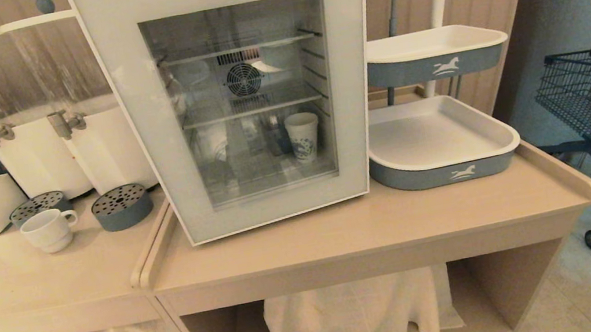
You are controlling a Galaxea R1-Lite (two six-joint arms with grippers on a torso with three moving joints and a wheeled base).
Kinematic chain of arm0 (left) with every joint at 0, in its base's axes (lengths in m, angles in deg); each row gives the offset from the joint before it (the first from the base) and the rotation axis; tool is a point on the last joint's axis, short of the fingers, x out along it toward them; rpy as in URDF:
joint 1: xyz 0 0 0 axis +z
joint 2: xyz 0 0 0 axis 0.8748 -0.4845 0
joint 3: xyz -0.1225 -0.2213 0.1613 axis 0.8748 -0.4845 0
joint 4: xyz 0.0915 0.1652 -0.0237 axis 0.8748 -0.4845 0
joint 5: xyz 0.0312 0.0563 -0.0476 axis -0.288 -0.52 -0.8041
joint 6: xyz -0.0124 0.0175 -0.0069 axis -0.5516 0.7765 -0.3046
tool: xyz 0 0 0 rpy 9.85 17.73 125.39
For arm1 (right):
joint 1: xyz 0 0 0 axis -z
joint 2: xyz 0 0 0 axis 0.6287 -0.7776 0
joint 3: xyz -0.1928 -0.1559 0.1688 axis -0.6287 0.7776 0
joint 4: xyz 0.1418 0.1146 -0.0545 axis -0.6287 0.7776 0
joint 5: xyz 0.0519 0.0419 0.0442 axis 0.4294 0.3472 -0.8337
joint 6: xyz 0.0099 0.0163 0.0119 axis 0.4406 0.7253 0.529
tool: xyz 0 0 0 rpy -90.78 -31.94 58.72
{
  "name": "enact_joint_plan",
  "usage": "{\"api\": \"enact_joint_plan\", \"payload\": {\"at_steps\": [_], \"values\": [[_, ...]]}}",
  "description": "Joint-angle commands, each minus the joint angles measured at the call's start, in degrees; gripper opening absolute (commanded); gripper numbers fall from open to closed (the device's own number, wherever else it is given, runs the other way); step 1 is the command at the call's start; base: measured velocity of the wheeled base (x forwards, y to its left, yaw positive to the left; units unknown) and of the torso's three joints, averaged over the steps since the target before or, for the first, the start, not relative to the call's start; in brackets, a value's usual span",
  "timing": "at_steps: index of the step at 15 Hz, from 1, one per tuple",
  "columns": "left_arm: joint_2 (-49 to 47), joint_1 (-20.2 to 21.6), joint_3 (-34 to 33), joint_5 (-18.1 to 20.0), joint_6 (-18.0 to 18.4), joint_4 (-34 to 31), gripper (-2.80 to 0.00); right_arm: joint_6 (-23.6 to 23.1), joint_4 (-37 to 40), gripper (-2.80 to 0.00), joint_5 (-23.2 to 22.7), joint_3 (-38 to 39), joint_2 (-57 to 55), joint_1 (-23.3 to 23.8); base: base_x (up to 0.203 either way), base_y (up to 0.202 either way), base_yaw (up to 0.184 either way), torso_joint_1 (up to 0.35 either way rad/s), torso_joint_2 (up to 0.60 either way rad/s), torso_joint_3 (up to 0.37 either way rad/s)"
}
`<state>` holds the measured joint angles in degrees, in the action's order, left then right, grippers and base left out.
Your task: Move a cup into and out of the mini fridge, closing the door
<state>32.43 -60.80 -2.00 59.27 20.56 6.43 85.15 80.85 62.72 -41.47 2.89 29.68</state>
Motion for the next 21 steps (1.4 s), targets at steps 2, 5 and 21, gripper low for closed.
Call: {"api": "enact_joint_plan", "payload": {"at_steps": [2,5,21], "values": [[0.01,0.04,-0.04,-0.01,-0.02,0.04,-2.8,-0.98,3.55,-2.8,-3.74,3.34,17.46,7.0,0.0,0.0,0.0,0.0,0.0,0.0],[0.01,0.04,-0.07,-0.01,-0.02,0.04,-2.8,-2.71,4.03,-2.8,-20.67,8.84,30.81,8.57,0.0,0.0,0.0,0.0,0.0,0.0],[0.01,0.04,0.09,0.07,0.68,-0.22,-2.8,-0.47,-7.32,-2.8,-45.6,34.38,31.36,9.45,0.0,0.021,-0.001,0.001,0.0,0.001]]}}
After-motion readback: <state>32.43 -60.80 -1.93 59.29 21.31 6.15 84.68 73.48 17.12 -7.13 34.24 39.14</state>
